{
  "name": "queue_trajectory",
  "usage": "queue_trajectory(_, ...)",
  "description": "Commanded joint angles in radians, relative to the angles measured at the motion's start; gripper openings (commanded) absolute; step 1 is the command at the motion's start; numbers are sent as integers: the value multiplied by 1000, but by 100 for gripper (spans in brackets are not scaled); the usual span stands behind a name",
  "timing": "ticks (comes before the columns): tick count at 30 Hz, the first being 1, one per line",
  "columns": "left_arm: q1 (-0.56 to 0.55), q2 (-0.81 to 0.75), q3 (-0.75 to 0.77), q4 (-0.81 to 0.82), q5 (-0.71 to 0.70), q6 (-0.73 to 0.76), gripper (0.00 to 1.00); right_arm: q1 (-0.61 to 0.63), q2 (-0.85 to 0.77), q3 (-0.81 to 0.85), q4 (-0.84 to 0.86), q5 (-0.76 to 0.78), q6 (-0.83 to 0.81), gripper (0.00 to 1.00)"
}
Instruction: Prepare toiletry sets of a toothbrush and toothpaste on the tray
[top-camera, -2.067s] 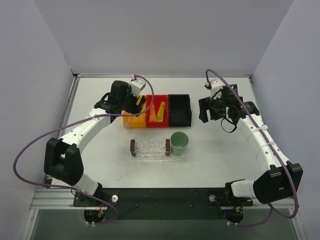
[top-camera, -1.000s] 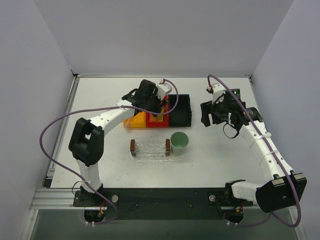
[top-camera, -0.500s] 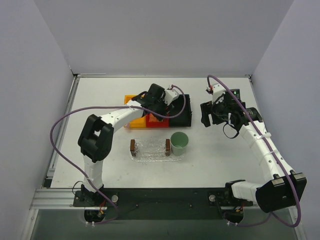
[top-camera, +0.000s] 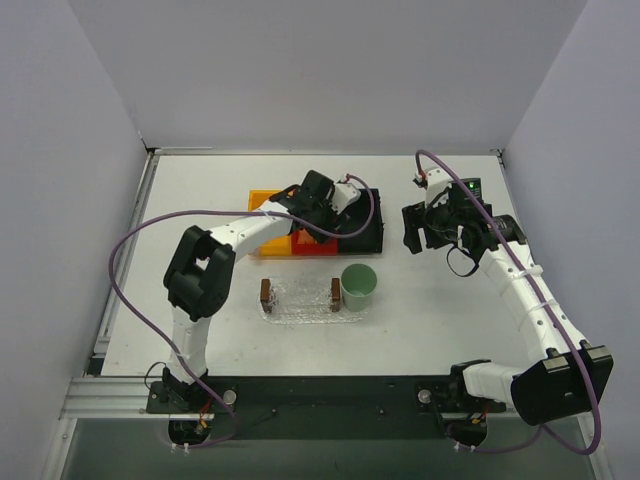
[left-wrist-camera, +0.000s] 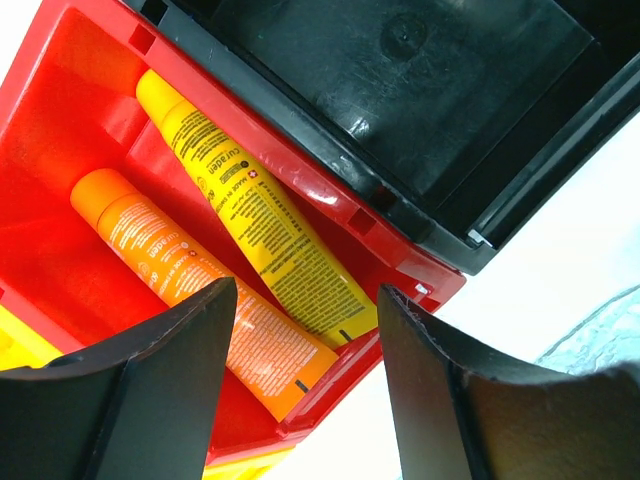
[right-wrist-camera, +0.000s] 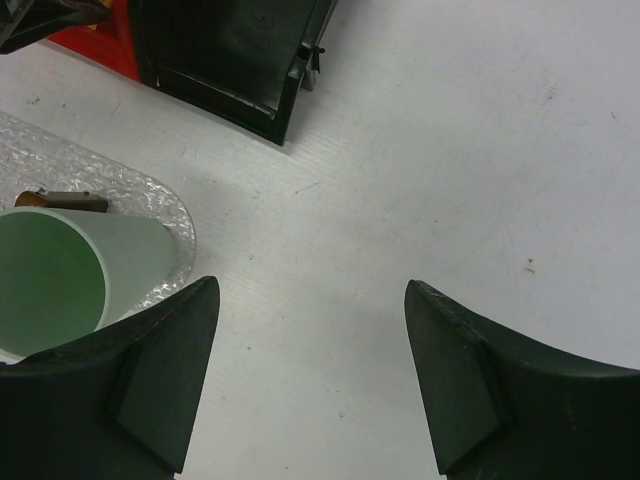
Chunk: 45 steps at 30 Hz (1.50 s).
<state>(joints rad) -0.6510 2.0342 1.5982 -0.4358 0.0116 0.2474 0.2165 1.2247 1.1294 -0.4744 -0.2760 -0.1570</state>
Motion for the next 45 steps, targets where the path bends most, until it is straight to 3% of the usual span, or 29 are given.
queue_trajectory(1, -10, 24, 51, 8, -5, -3, 68, -9, -16, -6, 13, 9, -6, 70)
queue_trajectory(21, -32, 50, 0, 72, -119, 6, 68, -19, -14, -13, 13, 4, -12, 69)
queue_trajectory(37, -42, 54, -55, 98, -148, 49, 62, -26, -13, -13, 13, -9, -9, 69)
queue_trajectory(40, -42, 55, -61, 103, -153, 49, 61, -29, -11, -14, 13, -9, -9, 69)
queue_trajectory(45, -42, 57, -53, 103, -147, 50, 50, -29, -7, -14, 13, -12, -9, 69)
